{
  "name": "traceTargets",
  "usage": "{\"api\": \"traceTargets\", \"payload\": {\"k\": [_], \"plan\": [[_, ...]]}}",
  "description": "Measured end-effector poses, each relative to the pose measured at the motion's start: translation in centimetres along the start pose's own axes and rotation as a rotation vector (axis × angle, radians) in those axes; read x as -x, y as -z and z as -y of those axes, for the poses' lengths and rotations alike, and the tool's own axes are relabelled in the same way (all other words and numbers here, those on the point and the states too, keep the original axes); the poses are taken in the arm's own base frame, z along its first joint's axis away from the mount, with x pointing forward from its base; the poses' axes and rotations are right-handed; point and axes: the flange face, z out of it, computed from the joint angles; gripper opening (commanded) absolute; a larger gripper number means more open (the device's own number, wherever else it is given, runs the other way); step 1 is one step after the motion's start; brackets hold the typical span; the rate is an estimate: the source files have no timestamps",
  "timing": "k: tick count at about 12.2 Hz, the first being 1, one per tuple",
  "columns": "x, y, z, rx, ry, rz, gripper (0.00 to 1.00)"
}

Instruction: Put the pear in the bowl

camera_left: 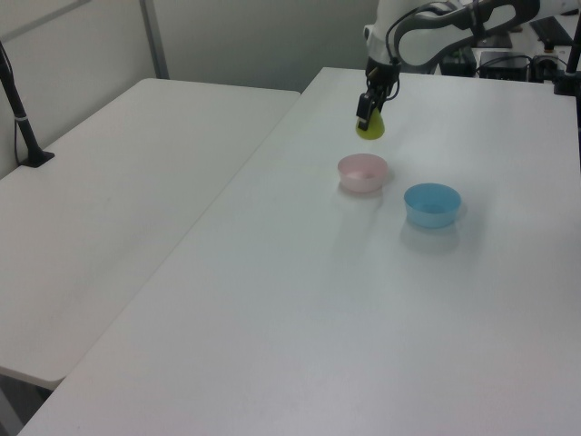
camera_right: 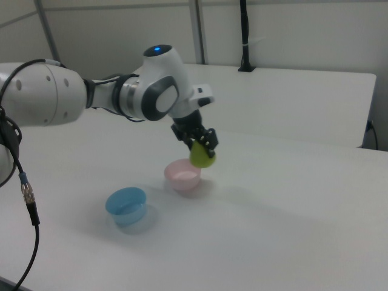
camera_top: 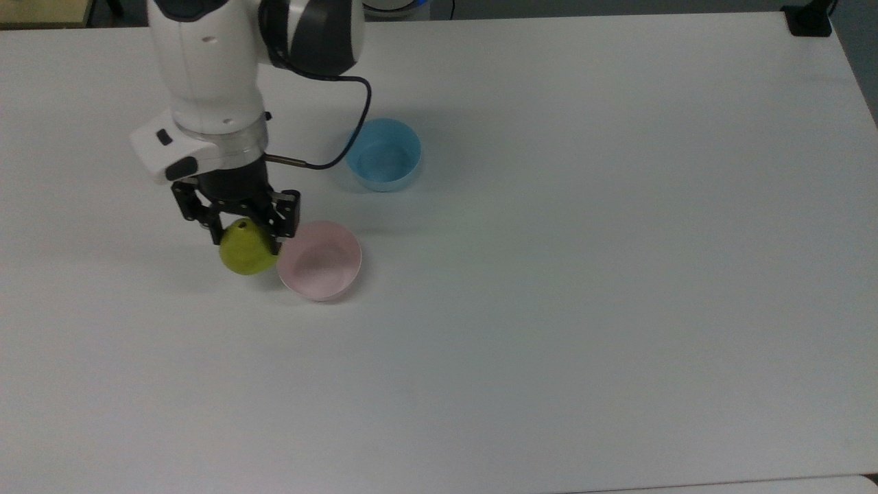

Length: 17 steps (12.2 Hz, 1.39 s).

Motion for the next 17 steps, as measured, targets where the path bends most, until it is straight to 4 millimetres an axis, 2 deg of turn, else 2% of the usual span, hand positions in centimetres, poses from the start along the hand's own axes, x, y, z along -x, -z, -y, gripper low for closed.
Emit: {"api": "traceTargets", "payload": {"k": [2, 3, 4, 9, 10, 11, 12, 13, 15, 17], "plan": [[0.4, -0.3, 4.5, -0.016, -0.016, 0.010, 0.43], [0.6, -0.5, 5.6, -0.020, -0.018, 0.015, 0.43], [0.8, -0.6, 6.4, -0.022, -0.018, 0.019, 0.43], [1.5, -2.4, 7.5, -0.025, -0.008, 0.037, 0.43], [1.7, -2.9, 7.5, -0.025, -0.008, 0.043, 0.52], [1.9, -3.6, 7.6, -0.024, -0.007, 0.050, 0.56], [2.0, -4.2, 7.6, -0.025, -0.006, 0.051, 0.72], [2.1, -4.8, 7.7, -0.025, -0.006, 0.054, 0.76], [2.2, -5.4, 7.7, -0.024, -0.006, 0.060, 1.00], [2.3, -5.9, 7.6, -0.022, -0.008, 0.067, 1.00]]}}
